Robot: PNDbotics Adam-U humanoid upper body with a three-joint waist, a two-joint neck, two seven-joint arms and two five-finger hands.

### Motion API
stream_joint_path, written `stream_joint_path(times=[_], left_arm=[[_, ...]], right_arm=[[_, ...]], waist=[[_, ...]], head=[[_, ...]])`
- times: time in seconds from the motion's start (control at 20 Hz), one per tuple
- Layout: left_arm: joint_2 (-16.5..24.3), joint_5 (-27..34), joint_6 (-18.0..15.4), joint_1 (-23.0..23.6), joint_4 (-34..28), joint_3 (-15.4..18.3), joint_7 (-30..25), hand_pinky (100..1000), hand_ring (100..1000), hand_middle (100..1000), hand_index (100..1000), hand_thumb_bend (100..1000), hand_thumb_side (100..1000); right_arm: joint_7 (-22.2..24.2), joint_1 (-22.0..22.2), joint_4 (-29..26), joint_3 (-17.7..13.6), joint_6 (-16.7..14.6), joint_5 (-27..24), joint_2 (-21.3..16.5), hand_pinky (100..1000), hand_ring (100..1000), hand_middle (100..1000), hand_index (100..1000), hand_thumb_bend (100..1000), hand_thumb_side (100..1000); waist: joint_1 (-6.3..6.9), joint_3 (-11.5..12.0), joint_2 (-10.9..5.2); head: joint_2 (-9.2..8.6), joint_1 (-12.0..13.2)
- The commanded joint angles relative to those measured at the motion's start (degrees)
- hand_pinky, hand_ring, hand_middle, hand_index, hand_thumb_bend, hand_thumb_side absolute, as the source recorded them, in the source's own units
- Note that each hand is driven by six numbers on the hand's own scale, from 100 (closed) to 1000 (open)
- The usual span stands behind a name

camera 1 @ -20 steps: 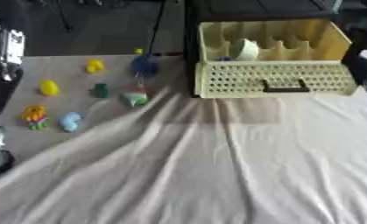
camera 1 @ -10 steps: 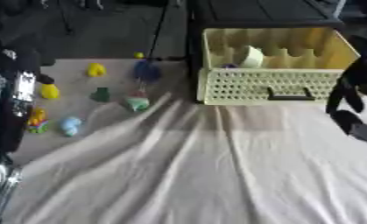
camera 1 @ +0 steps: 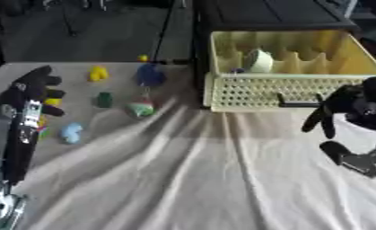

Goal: Pick up objects from table and place into drawer.

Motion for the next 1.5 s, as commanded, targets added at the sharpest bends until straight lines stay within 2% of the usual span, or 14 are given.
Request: stream_joint_path(times=[0.05, 0.3, 0.6, 0.95, 1.5], left_arm=[[-0.4, 0.5, 0.4, 0.0, -1.0, -0.3, -0.2, 559, 695, 713, 876, 172, 1000], [-1.2, 0.6, 0.6, 0.5, -1.0, -0.6, -0.3, 557, 693, 712, 876, 166, 1000], [-1.8, 0.6, 1.0, 1.0, -1.0, -0.6, -0.4, 555, 693, 711, 875, 164, 1000], [-2.0, 0.4, 1.3, 1.3, -1.0, -0.7, -0.9, 554, 692, 710, 873, 160, 1000], [-2.2, 0.5, 0.9, 1.3, -1.0, -1.0, -1.9, 577, 704, 721, 882, 100, 1000]], right_arm=[[1.3, -1.4, -0.9, 0.7, 2.2, 2.0, 0.1, 100, 163, 580, 804, 100, 576], [3.5, -1.8, 0.2, 1.5, 5.3, 3.5, 1.3, 100, 184, 639, 828, 100, 559], [4.3, -3.6, 6.1, 0.0, 7.1, 0.4, 2.8, 100, 184, 636, 826, 100, 553], [4.0, -5.1, 9.1, -2.1, 6.8, 0.8, 3.3, 100, 184, 636, 827, 100, 563], [4.1, -7.0, 13.9, -1.4, 6.4, 2.3, 4.1, 100, 189, 658, 828, 100, 558]], waist=[[0.09, 0.1, -0.72], [0.02, 0.6, -0.44], [-0.3, 0.9, -0.36], [-0.24, 1.1, -0.04], [-0.39, 1.7, 0.5]], head=[[-1.02, -0.4], [-1.22, -0.7], [-0.72, -1.1], [-0.32, -1.5], [-0.75, -2.6]])
